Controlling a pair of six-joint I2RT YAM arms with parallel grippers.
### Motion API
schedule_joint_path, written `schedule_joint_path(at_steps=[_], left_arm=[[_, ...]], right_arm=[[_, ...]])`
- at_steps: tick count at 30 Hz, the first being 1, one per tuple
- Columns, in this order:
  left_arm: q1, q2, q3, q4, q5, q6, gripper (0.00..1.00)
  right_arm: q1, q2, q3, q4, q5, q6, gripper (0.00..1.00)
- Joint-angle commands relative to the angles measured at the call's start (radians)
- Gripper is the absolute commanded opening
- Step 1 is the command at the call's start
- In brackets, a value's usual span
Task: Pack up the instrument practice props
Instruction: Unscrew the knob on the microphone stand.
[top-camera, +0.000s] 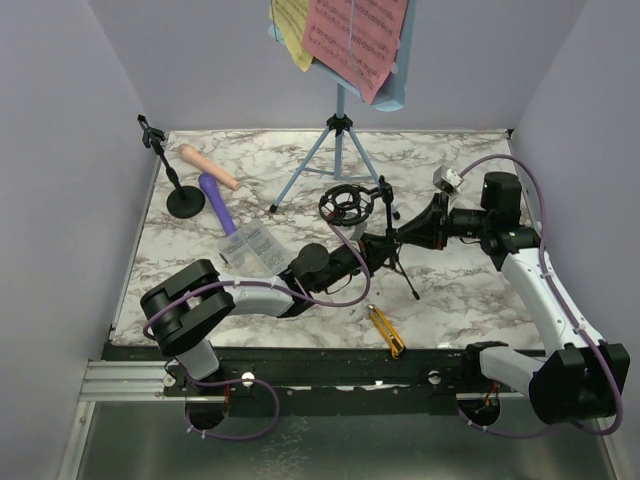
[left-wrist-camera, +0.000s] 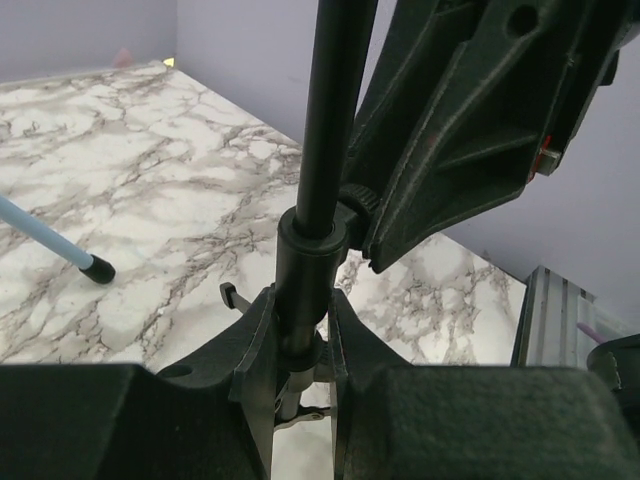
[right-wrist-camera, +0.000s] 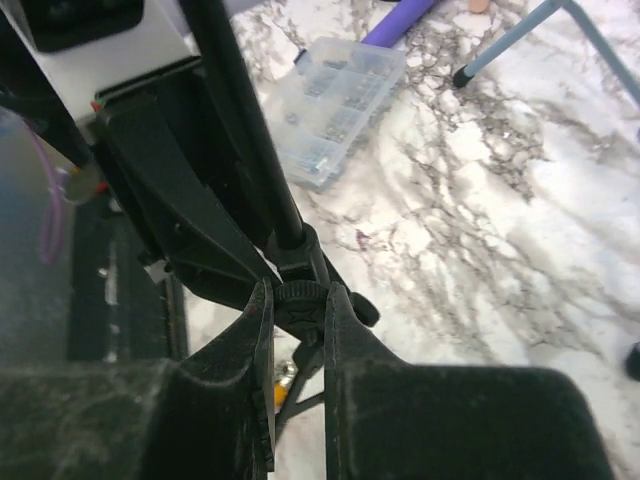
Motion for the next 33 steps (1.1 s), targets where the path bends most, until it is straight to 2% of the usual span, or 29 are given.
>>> schedule_joint_path(at_steps=[1,6,9,13,20,33], left_arm=[[-0.042,-0.046,0.072,-0.018,0.140,-0.074,0.00],[-0.022,-0.046,0.093,-0.044,0.201,-0.132,0.00],[-0.006,-0.039,0.100,-0.046,0.236,-0.169,0.00],[0.011,-0.019,0.111,-0.045,0.278,-0.209,0.00],[0.032,0.023,0.150,-0.044,0.346,-0.282,0.00],[0.097,0.075,0.208,-0.010,0.425,-0.553,0.00]], right_arm=[[0.075,-0.019,0.027,-0.172,0.012,-0.376,0.00],[0.076,-0.024,0.036,-0.379,-0.011,-0.840,0.00],[0.075,-0.029,0.038,-0.471,0.022,-1.056,0.00],[0.075,-0.046,0.042,-0.479,0.141,-1.136,0.00],[0.076,-0.059,0.051,-0.510,0.212,-1.211,0.00],[0.076,-0.077,0.081,-0.511,0.410,-1.275,0.00]])
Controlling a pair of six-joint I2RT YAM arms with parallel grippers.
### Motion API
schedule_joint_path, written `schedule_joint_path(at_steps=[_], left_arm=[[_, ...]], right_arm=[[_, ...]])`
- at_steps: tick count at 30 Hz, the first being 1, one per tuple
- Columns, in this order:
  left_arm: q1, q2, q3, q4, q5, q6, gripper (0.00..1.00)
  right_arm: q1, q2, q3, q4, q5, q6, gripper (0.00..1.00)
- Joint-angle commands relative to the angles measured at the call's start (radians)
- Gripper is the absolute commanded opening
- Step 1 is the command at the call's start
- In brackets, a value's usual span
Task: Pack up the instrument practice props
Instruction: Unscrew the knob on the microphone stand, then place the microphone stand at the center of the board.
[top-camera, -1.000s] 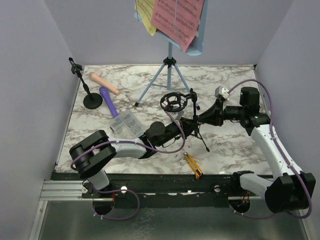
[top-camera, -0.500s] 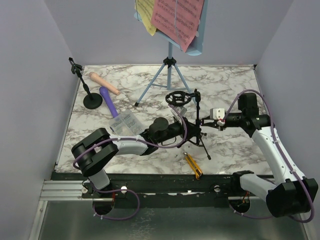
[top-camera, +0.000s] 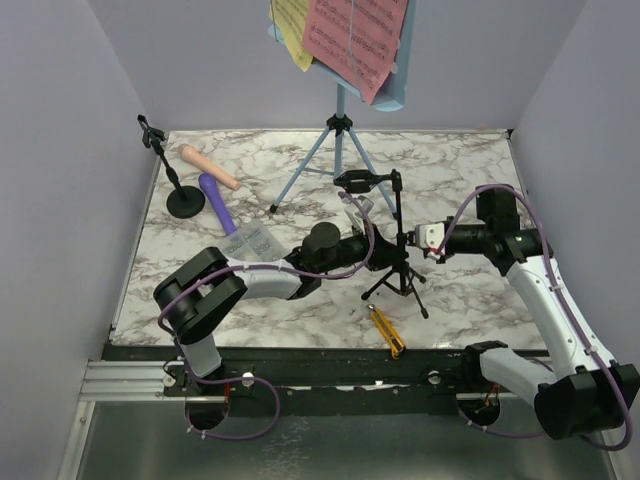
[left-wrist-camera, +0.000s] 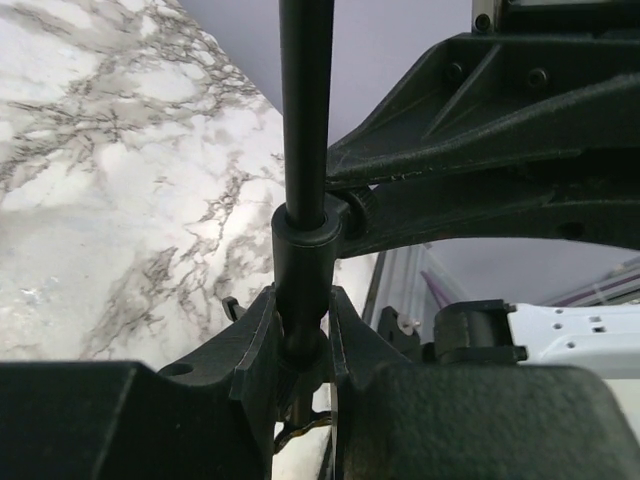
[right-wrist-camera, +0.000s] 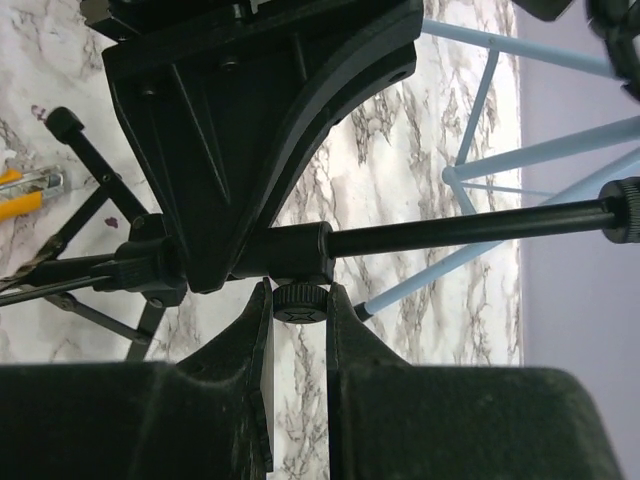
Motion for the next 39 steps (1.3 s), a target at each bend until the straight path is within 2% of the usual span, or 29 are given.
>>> schedule_joint_path(at_steps=[1,9,14,15,18,20,22,27,31,34,39], left_arm=[[0.008,-0.001,0.081,0.192,0.114,-0.143,0.00],[0.040,0.053,0.128,0.207,0.196,-0.259,0.00],[0.040,0.051,0.116,0.213,0.181,-0.206,0.00],[0.040,0.047,0.106,0.218,0.173,-0.182,0.00],[0.040,0.031,0.081,0.220,0.145,-0.119,0.00],[0.036,0.014,0.060,0.223,0.123,-0.065,0.00],[0.019,-0.011,0.031,0.225,0.088,0.033,0.00],[-0.047,-0.057,-0.042,0.224,-0.064,0.350,0.00],[-0.113,-0.035,-0.088,0.248,-0.227,0.649,0.00],[-0.115,0.034,-0.115,0.377,-0.320,0.715,0.00],[-0.115,0.130,-0.162,0.595,-0.420,0.735,0.00]], right_arm=[[0.010,-0.002,0.007,-0.044,0.124,-0.050,0.00],[0.010,-0.015,0.006,-0.056,0.199,-0.083,0.00],[0.009,-0.012,0.016,-0.057,0.140,-0.004,0.02],[0.009,-0.012,0.016,-0.051,0.116,0.032,0.10],[0.009,-0.020,0.026,-0.046,0.065,0.159,0.44],[0.009,-0.028,0.046,-0.049,0.051,0.264,0.62],[0.008,-0.043,0.070,-0.050,0.042,0.395,0.73],[0.002,-0.092,0.122,-0.033,-0.006,0.680,0.84],[-0.065,-0.126,0.126,-0.060,-0.112,0.742,0.91],[-0.095,-0.127,0.111,-0.116,-0.151,0.710,0.93],[-0.108,-0.124,0.081,-0.204,-0.163,0.662,0.95]])
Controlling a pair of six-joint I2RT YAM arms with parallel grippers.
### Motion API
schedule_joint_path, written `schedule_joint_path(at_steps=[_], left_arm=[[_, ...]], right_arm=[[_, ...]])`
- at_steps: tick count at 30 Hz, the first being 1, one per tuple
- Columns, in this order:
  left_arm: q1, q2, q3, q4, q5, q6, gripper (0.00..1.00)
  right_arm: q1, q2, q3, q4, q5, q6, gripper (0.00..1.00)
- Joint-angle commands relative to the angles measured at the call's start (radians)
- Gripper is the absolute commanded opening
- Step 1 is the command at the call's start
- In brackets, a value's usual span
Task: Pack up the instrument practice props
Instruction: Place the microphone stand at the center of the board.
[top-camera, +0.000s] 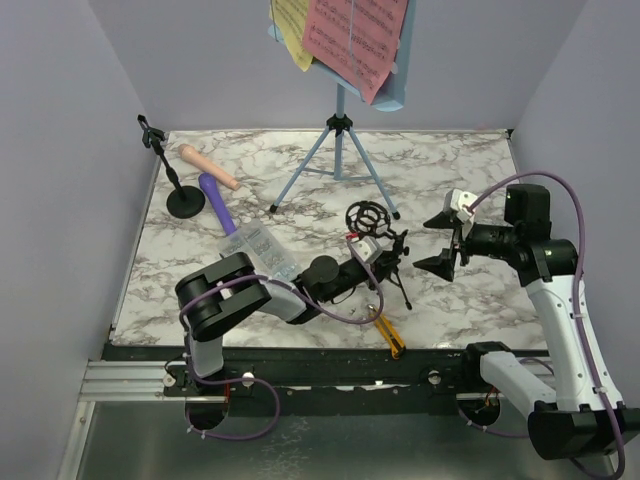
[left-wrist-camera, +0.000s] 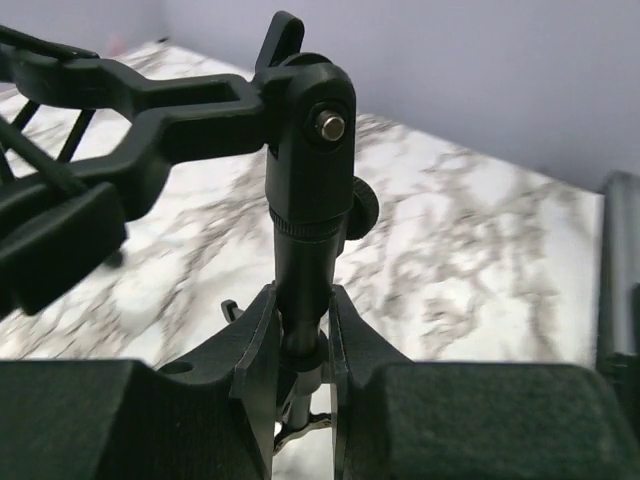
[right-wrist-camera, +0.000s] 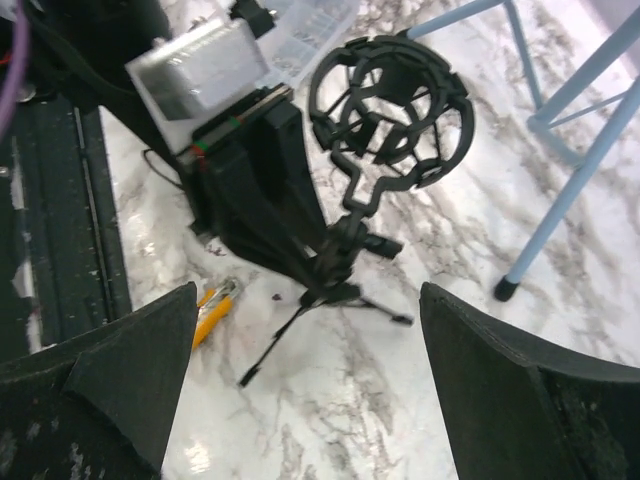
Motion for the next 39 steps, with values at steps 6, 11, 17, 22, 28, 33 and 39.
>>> schedule_joint_path(at_steps=[6,11,17,22,28,33,39], left_arm=[[0.007,0.094,-0.044,0.328,-0.278,0.170,0.00],[0.007,0.110,-0.071,0.350,-0.335,0.194,0.00],[0.007,0.027,-0.147,0.360,-0.394,0.180,0.00],[0.007,-0.166,-0.180,0.086,-0.419,0.147,0.00],[0.042,-0.397,-0.150,-0.259,-0.407,0.085,0.00],[0.129,-0.542,-0.095,-0.495,-0.371,0.037,0.00],[0.297,-0.684,-0.116,-0.591,-0.382,0.040,0.00]], right_arm=[[-0.054,0.001,-0.085,-0.071,-0.153,0.059,0.95],[-0.113,0.002,-0.154,0.030,-0.240,0.129,0.95],[-0.159,-0.051,-0.257,0.202,-0.264,0.250,0.98],[-0.188,-0.088,-0.319,0.314,-0.254,0.331,0.99],[-0.223,-0.081,-0.349,0.357,-0.261,0.350,0.99],[-0.225,-0.089,-0.351,0.357,-0.243,0.350,0.99],[-0.228,-0.109,-0.353,0.353,-0.205,0.350,0.99]])
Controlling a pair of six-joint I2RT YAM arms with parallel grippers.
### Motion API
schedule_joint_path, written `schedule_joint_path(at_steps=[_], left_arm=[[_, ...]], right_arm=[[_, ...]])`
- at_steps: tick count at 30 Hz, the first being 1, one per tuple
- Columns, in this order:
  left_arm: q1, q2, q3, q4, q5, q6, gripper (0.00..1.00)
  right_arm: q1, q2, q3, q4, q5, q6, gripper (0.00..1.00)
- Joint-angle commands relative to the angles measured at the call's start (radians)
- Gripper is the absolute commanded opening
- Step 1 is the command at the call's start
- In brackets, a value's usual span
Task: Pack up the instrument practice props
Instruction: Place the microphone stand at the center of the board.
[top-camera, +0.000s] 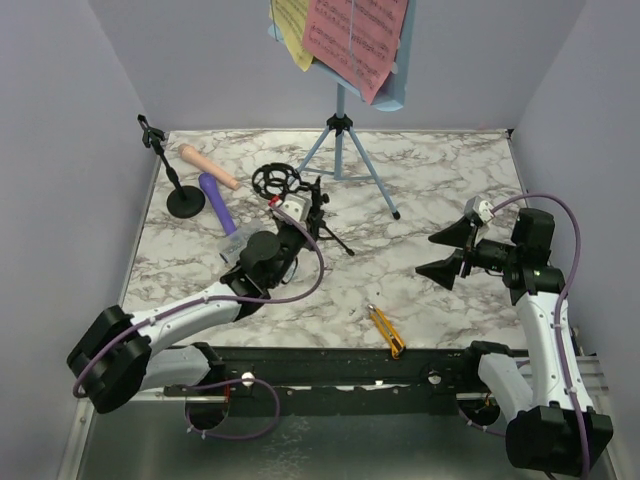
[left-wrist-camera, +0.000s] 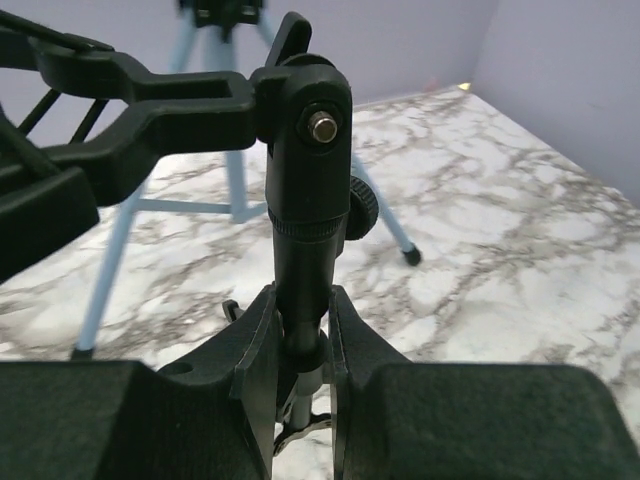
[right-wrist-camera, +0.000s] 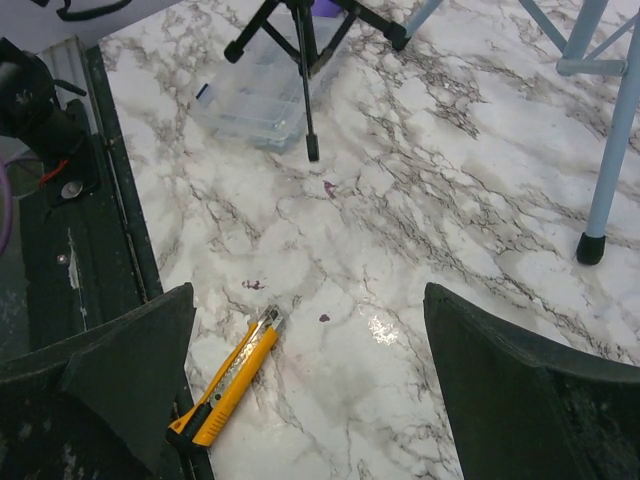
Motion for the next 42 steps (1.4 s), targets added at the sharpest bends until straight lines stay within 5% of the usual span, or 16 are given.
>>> schedule_joint_path(at_steps=[1,9,15,29,42], left_arm=[[0.142,-0.120,0.013,-0.109,0.008,-0.019,0.00],[0.406,-0.179,0.066,-0.222,-0.009,-0.023,0.00],[0.611,-0.055,0.159,-0.191,0.102,-0.116,0.00],[0.742,0.429,0.393,0.208,0.351,0.036,0.00],[0.756,0.735,0.644,0.269,0.296,-0.060,0.00]], right_arm=[[-0.006,-0.024,-0.007,0.021,0.029,0.009,0.99],[-0.007,-0.031,-0.012,0.020,0.036,0.009,0.99],[-0.006,-0.034,-0.018,0.024,0.030,0.007,0.99],[-0.006,-0.046,-0.028,0.024,0.028,-0.005,0.99],[-0.006,-0.027,-0.026,0.013,0.016,-0.025,0.99]])
